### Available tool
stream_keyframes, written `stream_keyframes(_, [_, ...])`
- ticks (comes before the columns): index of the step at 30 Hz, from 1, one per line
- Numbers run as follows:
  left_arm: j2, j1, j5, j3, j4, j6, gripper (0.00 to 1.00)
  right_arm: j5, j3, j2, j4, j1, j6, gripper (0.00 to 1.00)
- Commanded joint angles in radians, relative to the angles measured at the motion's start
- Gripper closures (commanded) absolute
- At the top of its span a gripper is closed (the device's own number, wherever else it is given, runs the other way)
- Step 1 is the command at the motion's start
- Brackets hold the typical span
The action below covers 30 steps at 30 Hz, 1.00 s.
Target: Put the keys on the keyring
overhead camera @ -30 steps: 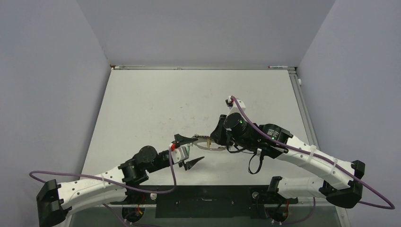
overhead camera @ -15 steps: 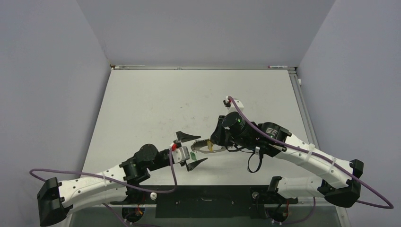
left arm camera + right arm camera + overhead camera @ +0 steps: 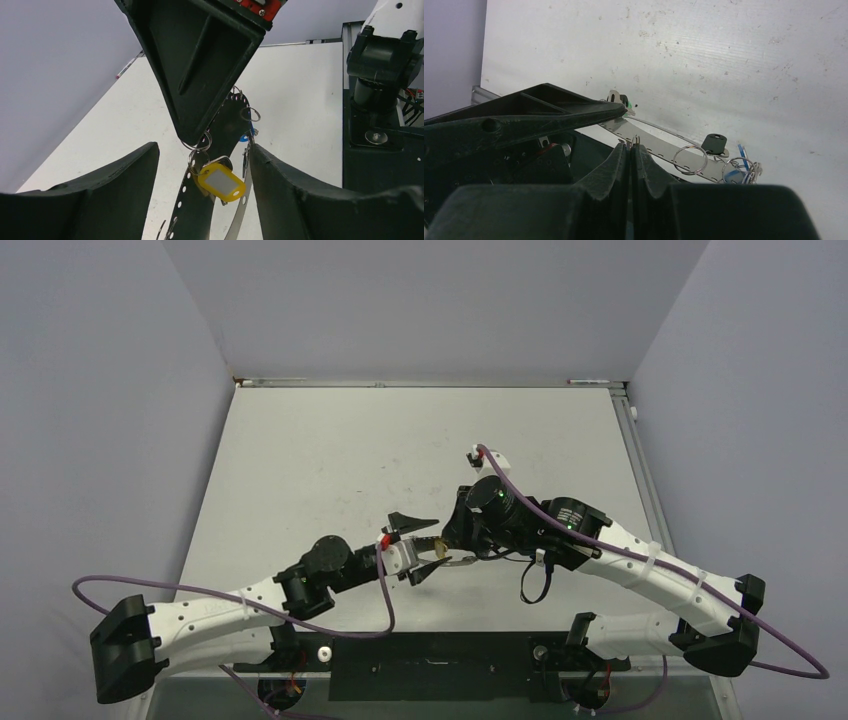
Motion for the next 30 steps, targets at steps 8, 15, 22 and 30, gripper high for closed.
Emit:
stream_keyframes(8, [0.073,-0.006,-0.004,0.067,0.061,0.04,0.55,-0.015,0.045,-0.008,0.044,0.003,0.0,0.95])
stream_keyframes(15, [0.093,-0.006,-0.013,0.069,0.08,0.043,0.72,-0.015,0.043,-0.01,0.047,0.004,0.002,0.95])
stream_keyframes(22, [0.088,-0.006,-0.015,0.064,0.062,0.052,0.93,-0.005,0.05,-0.015,0.043,0.004,0.002,0.95])
stream_keyframes(30, [0.076,-0.006,0.006,0.05,0.069,0.053,1.0,-0.004,0.056,-0.019,0.04,0.005,0.004,0.95])
